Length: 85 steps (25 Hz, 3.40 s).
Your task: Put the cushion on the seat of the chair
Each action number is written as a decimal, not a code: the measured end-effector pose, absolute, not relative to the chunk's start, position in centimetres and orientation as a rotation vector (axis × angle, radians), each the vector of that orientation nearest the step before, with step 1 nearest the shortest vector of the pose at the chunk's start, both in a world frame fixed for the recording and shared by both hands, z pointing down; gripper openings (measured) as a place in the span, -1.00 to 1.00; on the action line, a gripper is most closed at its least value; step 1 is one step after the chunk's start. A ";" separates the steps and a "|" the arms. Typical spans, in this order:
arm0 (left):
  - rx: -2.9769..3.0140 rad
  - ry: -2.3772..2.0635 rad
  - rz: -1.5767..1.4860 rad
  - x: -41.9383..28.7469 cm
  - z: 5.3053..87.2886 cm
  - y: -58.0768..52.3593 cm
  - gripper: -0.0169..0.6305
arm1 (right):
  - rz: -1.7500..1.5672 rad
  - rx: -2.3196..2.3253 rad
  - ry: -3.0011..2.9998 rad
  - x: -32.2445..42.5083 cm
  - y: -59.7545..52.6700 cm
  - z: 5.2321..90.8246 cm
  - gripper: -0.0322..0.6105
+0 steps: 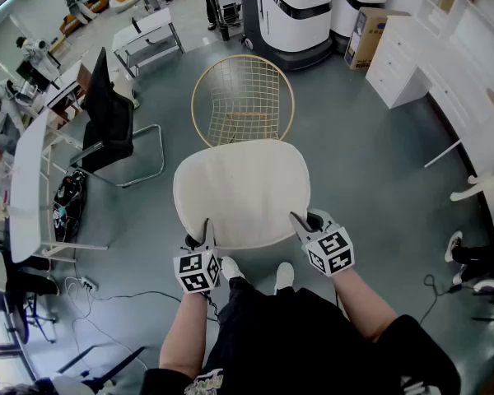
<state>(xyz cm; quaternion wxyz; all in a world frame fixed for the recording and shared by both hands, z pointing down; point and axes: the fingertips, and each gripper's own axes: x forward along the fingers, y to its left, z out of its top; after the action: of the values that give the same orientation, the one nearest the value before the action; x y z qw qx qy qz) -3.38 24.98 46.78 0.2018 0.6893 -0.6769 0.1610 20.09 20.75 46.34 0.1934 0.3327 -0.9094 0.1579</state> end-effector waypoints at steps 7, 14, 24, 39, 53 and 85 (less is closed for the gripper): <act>1.925 -1.886 0.445 -4.1 46.9 25.2 -0.66 | 0.423 0.917 -2.560 19.3 21.2 46.4 -0.69; 1.927 -1.871 0.450 -5.8 46.6 24.7 -0.66 | 0.424 0.916 -2.547 17.6 20.9 46.3 -0.68; 1.942 -1.859 0.451 -11.0 46.3 22.9 -0.66 | 0.450 0.932 -2.540 12.5 19.2 46.2 -0.68; 1.965 -1.807 0.434 -21.4 47.7 18.5 -0.66 | 0.477 0.987 -2.501 2.3 15.7 47.0 -0.69; 2.032 -1.774 0.416 -27.2 47.1 17.1 -0.65 | 0.461 1.049 -2.491 -3.3 15.1 46.6 -0.69; 2.001 -1.789 0.477 -17.4 49.5 -8.2 -0.65 | 0.562 1.021 -2.513 6.6 -10.6 50.8 -0.70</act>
<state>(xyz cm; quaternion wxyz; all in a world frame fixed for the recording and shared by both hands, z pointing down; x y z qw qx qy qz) -17.43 -8.15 49.50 0.2063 0.7184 -0.6420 0.1711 6.63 -10.58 50.76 0.1846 0.3624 -0.8915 0.1994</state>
